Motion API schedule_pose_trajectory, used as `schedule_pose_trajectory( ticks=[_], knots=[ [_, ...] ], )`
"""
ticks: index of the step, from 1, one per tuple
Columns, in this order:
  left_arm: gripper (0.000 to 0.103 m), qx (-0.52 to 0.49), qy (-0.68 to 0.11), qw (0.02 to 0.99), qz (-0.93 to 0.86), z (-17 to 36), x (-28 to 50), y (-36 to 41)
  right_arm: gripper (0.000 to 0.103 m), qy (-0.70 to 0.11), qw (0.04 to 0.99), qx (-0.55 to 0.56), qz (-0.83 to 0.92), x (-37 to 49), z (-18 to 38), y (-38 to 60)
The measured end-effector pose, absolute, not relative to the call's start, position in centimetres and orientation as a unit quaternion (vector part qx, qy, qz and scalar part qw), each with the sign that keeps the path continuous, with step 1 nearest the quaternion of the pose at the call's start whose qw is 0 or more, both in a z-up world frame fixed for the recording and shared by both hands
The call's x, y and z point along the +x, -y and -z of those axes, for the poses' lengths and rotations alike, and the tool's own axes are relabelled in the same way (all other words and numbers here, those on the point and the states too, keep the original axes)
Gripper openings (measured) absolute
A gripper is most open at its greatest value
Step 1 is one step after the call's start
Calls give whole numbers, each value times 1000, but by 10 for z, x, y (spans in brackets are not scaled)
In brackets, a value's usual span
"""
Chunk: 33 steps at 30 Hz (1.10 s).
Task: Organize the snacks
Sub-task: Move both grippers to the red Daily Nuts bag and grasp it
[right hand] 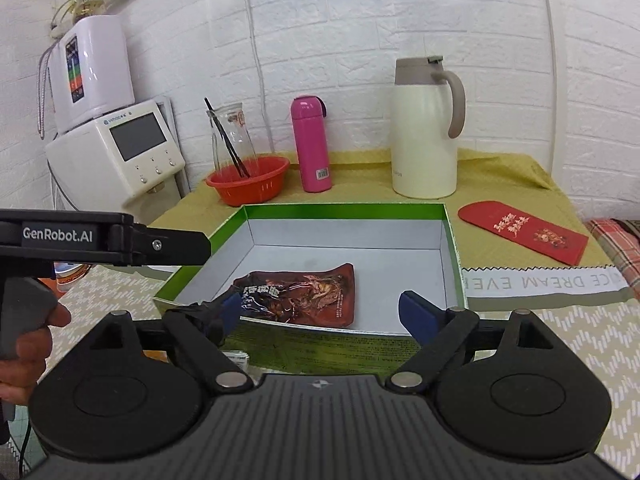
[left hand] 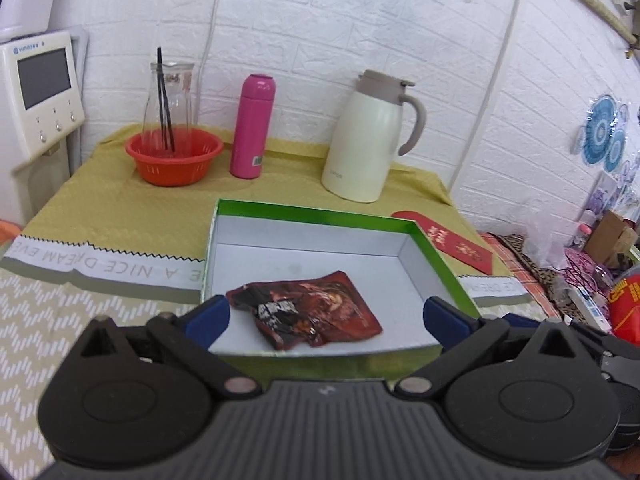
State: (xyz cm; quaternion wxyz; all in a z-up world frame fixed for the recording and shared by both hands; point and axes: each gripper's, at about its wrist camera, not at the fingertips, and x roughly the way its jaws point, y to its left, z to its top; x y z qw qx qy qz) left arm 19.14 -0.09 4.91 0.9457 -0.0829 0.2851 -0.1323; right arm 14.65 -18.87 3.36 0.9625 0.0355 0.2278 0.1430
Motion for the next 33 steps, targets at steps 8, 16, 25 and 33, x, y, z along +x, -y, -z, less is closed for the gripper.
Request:
schedule_pose_trajectory(
  ticks=[8,16,25,33],
  knots=[
    [103,-76,-275,949,133,-40,108,1,103,-199,970,56,-129,60,-25,208],
    [103,-111,-318,929,156,19,57,3,103,-256,952,103,-134,26,24,209],
    [74,-90,-342,921,161,32,64,2,84,-302,929,152,-149,44,50,188],
    [55,-93,-378,903,181,48,104,13,16,-283,934,158,-151,23,47,203]
  ],
)
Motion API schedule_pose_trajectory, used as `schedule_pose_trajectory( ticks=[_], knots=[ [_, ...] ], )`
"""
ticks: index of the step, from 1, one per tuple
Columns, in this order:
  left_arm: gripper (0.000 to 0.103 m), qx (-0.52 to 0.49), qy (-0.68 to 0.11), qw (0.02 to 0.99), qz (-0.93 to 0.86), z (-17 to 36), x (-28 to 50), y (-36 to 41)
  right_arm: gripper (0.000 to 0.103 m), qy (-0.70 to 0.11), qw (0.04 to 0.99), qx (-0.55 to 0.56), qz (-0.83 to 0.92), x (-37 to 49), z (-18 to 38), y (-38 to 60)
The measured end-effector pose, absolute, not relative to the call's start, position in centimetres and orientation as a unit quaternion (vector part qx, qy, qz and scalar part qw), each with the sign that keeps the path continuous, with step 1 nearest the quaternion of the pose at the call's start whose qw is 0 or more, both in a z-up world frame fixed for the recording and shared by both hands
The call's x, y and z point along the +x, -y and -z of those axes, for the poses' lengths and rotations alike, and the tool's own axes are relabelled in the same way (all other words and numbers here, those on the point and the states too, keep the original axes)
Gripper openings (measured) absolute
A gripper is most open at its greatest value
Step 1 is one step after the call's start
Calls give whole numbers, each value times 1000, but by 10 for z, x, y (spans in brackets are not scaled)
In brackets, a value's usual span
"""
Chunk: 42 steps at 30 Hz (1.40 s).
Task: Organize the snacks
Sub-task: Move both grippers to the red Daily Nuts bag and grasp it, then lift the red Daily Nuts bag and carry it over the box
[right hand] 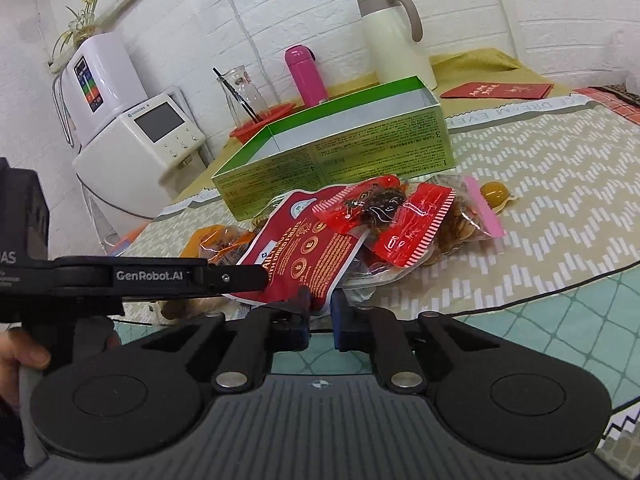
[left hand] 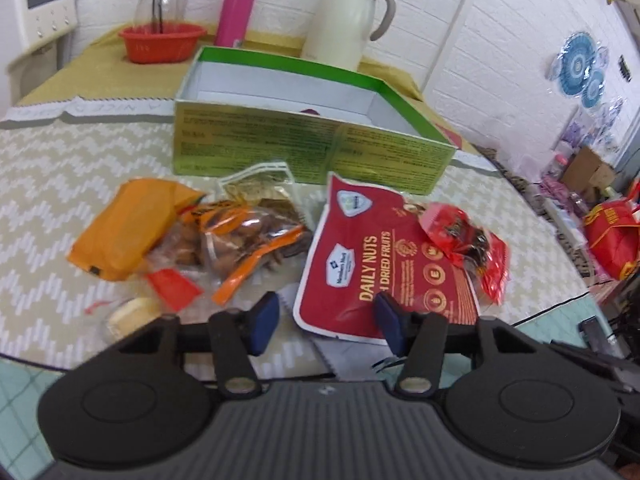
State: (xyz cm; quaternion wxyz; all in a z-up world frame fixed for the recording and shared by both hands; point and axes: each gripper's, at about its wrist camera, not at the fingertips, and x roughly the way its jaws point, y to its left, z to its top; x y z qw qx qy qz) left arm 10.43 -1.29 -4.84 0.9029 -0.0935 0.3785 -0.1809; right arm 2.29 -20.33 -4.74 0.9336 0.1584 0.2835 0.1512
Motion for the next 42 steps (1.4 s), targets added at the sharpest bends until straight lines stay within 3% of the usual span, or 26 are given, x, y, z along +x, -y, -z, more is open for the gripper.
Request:
schedule_pose_trajectory(
  ticks=[2,3,5,8,9,12,13,14,15,16,21,32,36,38,40,42],
  knots=[
    [42,-92,-378,900,196,47,105,17,14,-280,936,150,-152,14,44,208],
    [24,-88,-377,899,206,46,104,19,14,-280,937,145,-150,10,44,209],
    [9,-72,-372,899,217,43,96,24,14,-284,938,135,-145,5,44,210],
    [5,-73,-376,894,232,42,82,23,20,-293,941,112,-123,1,48,210],
    [4,-81,-379,890,240,42,77,21,33,-295,941,114,-118,0,50,212],
    [5,-88,-374,891,244,39,62,16,42,-298,941,117,-107,2,52,215],
    [10,-87,-366,894,241,37,60,15,47,-295,943,116,-104,2,51,215],
    [18,-84,-361,898,238,35,60,15,59,-291,944,118,-99,3,51,215],
    [37,-84,-356,900,235,32,63,15,69,-287,946,120,-96,4,50,214],
    [47,-88,-351,903,231,31,65,15,73,-284,946,122,-95,4,49,214],
    [55,-79,-346,905,232,25,94,30,83,-280,947,126,-99,7,47,214],
    [55,-58,-360,898,245,39,121,51,79,-292,941,138,-105,21,53,214],
    [37,-35,-352,898,262,39,117,56,60,-295,941,130,-101,22,53,211],
    [31,-25,-347,900,264,39,114,58,56,-296,942,126,-97,22,53,211],
    [14,-23,-342,901,267,39,111,59,53,-296,942,124,-98,22,54,211],
    [9,-28,-344,900,267,38,108,59,45,-298,941,123,-101,21,53,211]
  ],
)
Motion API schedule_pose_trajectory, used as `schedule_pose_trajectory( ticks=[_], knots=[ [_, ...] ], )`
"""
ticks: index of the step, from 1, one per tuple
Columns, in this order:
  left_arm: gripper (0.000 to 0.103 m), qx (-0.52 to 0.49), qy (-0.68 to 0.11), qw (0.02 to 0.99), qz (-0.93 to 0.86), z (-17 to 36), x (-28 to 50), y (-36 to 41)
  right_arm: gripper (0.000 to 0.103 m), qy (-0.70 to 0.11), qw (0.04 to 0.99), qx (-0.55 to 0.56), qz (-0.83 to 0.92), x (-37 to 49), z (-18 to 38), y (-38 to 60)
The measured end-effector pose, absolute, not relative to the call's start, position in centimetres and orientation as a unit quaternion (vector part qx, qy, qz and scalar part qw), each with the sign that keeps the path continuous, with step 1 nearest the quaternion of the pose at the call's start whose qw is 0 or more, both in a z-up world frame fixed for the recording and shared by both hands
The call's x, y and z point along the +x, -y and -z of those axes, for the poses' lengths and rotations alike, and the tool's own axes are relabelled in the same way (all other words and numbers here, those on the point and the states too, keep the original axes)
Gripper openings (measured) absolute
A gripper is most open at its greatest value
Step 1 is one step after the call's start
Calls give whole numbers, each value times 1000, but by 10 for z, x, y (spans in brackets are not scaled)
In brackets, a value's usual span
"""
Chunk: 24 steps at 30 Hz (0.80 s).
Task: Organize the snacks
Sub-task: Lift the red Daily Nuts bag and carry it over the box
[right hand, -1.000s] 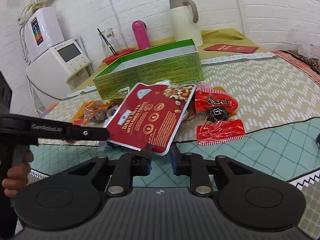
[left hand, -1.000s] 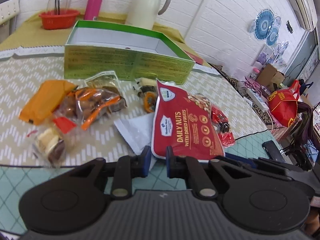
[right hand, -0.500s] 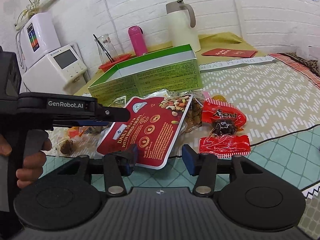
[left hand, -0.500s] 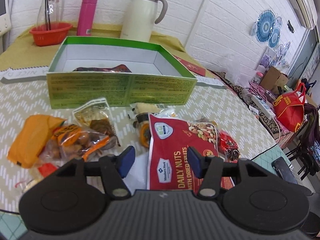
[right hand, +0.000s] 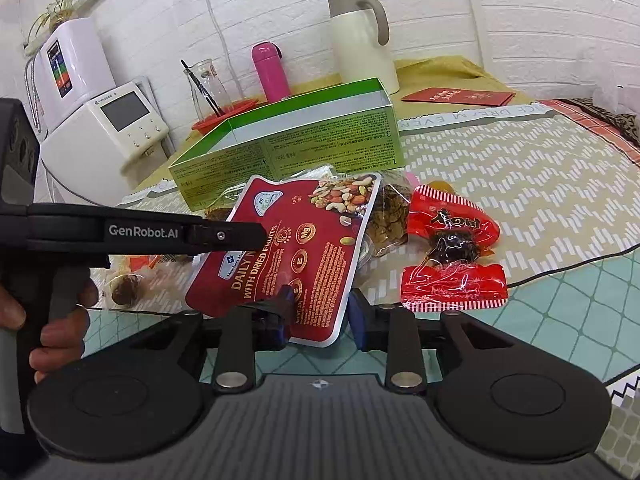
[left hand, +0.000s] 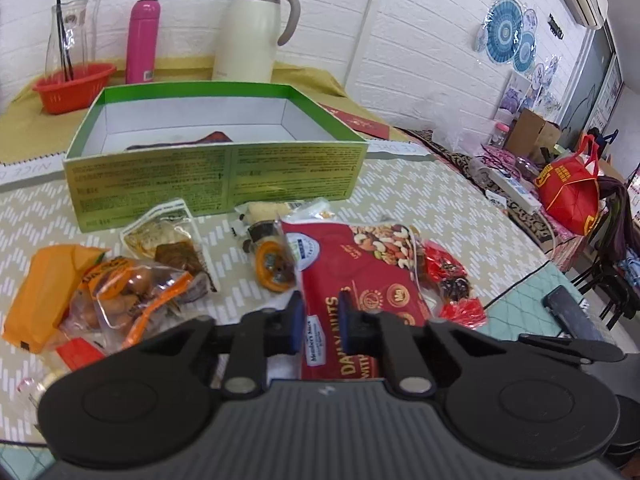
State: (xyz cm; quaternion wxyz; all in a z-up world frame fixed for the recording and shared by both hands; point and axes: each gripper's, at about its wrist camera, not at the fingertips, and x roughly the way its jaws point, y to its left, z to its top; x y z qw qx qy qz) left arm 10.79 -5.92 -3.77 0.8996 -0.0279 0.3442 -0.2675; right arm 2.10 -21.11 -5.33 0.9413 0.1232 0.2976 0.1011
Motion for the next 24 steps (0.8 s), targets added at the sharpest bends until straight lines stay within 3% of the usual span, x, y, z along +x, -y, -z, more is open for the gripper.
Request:
schedule_pose_trajectory(
  ticks=[5,13,24],
  knots=[
    [4,-55,-341,902,259,36,96,48,36,-286,945,111,-111,10,45,207],
    [0,-77,-299,917,251,-2,81,27,34,-243,954,98,-148,7,14,200],
    [0,-109,-257,933,227,-49,164,38,34,-199,964,81,-156,97,-29,216]
  ],
)
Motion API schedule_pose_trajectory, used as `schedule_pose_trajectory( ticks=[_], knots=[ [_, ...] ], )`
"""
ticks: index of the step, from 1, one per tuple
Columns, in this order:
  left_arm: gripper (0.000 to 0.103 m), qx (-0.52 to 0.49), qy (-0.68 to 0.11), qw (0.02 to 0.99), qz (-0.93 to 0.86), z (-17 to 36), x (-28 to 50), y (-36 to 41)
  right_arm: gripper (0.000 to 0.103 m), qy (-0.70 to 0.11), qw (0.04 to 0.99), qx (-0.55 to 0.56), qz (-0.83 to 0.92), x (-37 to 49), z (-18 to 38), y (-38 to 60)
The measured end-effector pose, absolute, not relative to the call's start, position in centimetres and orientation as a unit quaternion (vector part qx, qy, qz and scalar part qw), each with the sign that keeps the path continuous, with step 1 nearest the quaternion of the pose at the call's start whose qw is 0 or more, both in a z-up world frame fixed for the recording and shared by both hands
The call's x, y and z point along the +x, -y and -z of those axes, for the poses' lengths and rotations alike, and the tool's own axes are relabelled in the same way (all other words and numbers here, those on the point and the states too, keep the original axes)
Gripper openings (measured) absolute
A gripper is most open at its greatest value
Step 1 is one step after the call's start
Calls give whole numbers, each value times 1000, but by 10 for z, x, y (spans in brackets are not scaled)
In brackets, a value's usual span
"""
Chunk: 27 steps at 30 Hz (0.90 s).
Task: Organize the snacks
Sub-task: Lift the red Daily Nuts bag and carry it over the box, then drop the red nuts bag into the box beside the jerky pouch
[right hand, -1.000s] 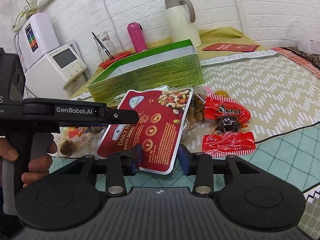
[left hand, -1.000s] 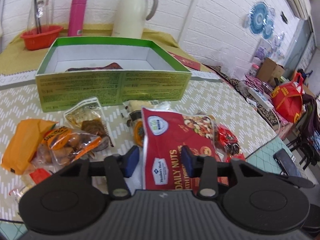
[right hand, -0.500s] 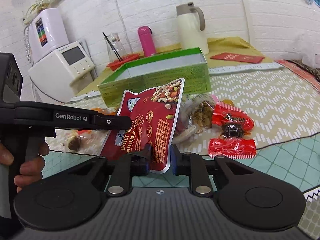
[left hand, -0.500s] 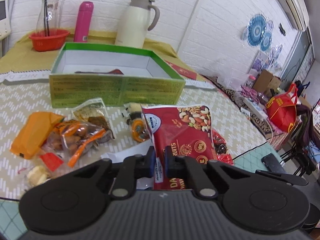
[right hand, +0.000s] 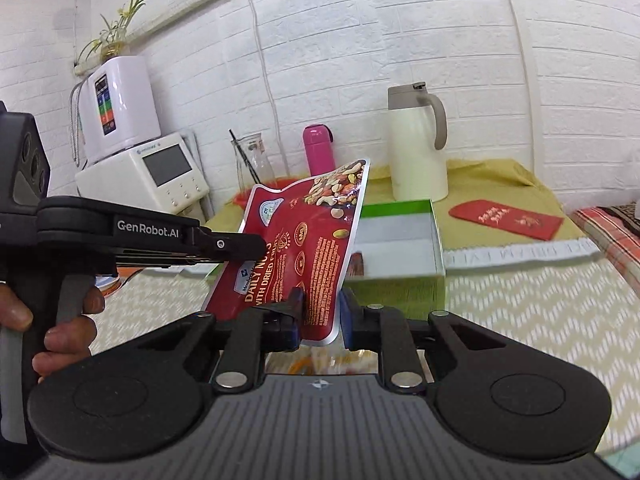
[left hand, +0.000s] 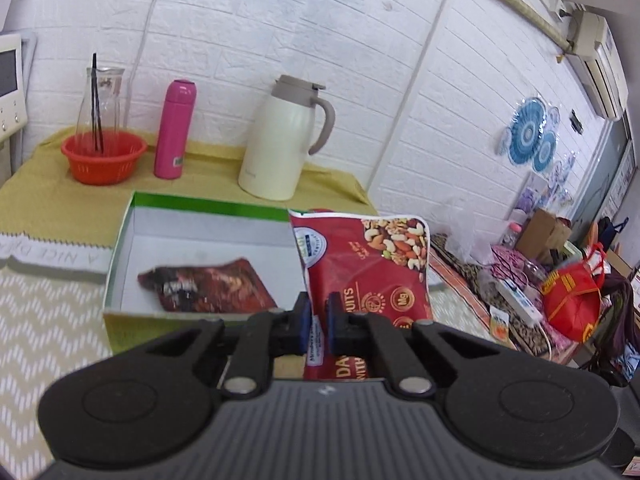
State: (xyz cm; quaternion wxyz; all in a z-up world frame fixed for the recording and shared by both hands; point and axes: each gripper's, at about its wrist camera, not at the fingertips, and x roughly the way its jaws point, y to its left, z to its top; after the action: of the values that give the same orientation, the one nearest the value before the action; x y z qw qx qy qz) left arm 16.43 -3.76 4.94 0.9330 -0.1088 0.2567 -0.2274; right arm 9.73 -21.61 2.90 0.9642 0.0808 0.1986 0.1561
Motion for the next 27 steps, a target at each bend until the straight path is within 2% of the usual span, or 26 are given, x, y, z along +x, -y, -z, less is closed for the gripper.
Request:
schedule_pose_trajectory(
  ticks=[8,19,22,23,24,25,26,27],
  knots=[
    [0,-118,-271,930,217,-48,240,46,35,-212,961,88,-152,165,-22,229],
    [0,-113,-323,916,211,-6,302,60,37,-264,951,76,-142,219,8,235],
    [0,-108,-330,914,208,0,309,63,44,-273,950,62,-136,226,15,234],
    [1,-105,-330,915,207,1,311,63,53,-269,952,54,-133,228,16,233],
    [9,-106,-329,915,208,2,311,63,56,-261,955,43,-131,229,16,233],
    [42,-107,-326,916,208,2,310,62,61,-254,958,33,-133,228,16,232],
    [59,-110,-319,918,209,1,308,60,81,-247,959,25,-134,226,16,231],
    [62,-116,-310,921,206,0,305,59,99,-240,962,17,-132,224,15,230]
  ],
)
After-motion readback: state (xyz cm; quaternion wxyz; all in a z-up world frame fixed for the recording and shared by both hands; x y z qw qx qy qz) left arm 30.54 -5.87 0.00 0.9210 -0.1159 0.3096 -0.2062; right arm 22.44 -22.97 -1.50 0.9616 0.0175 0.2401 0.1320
